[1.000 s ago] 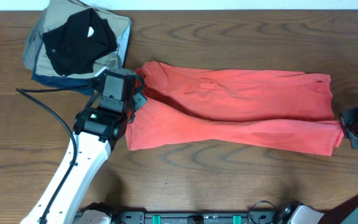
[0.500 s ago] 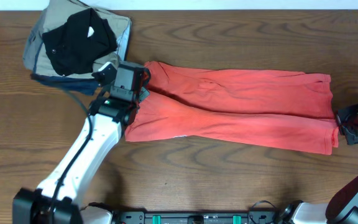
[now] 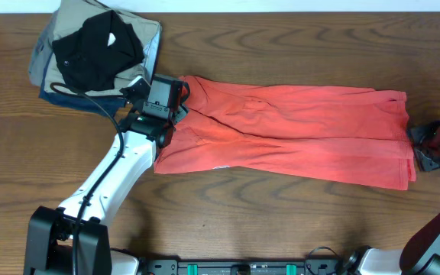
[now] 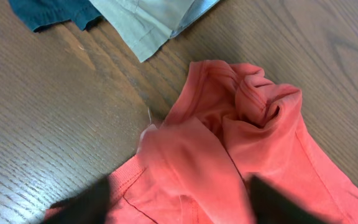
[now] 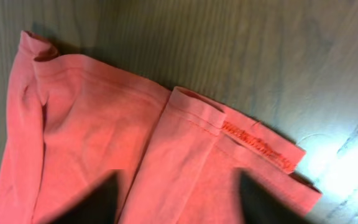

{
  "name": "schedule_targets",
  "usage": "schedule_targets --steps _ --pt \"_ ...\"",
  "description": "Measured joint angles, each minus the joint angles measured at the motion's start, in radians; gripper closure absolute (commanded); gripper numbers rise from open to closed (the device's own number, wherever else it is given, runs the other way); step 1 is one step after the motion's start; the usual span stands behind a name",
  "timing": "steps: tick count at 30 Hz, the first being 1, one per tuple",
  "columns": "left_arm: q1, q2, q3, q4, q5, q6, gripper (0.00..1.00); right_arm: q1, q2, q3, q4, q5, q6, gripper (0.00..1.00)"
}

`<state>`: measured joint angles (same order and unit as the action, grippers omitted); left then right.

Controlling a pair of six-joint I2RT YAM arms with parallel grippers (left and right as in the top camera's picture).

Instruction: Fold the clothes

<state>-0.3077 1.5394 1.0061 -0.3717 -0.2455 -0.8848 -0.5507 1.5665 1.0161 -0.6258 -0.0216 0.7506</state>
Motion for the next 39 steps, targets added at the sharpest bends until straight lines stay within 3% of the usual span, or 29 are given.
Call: schedule_targets --steps 9,19,33,39 --pt "0.000 -0.003 0.000 0.025 0.005 0.083 0.02 0.014 0.000 0.000 0.003 -0.016 -0.047 0.15" --pt "0.000 0.003 0.000 0.221 0.181 0.306 0.02 0.023 0.000 0.000 -0.008 -0.100 -0.114 0.16" --pt "0.043 0.193 0.001 0.279 0.278 0.555 0.01 0.115 0.000 0.000 -0.047 -0.116 -0.146 0.17" --pt "0.044 0.206 0.004 0.352 0.304 0.606 0.09 0.134 0.000 0.000 -0.052 -0.117 -0.159 0.18"
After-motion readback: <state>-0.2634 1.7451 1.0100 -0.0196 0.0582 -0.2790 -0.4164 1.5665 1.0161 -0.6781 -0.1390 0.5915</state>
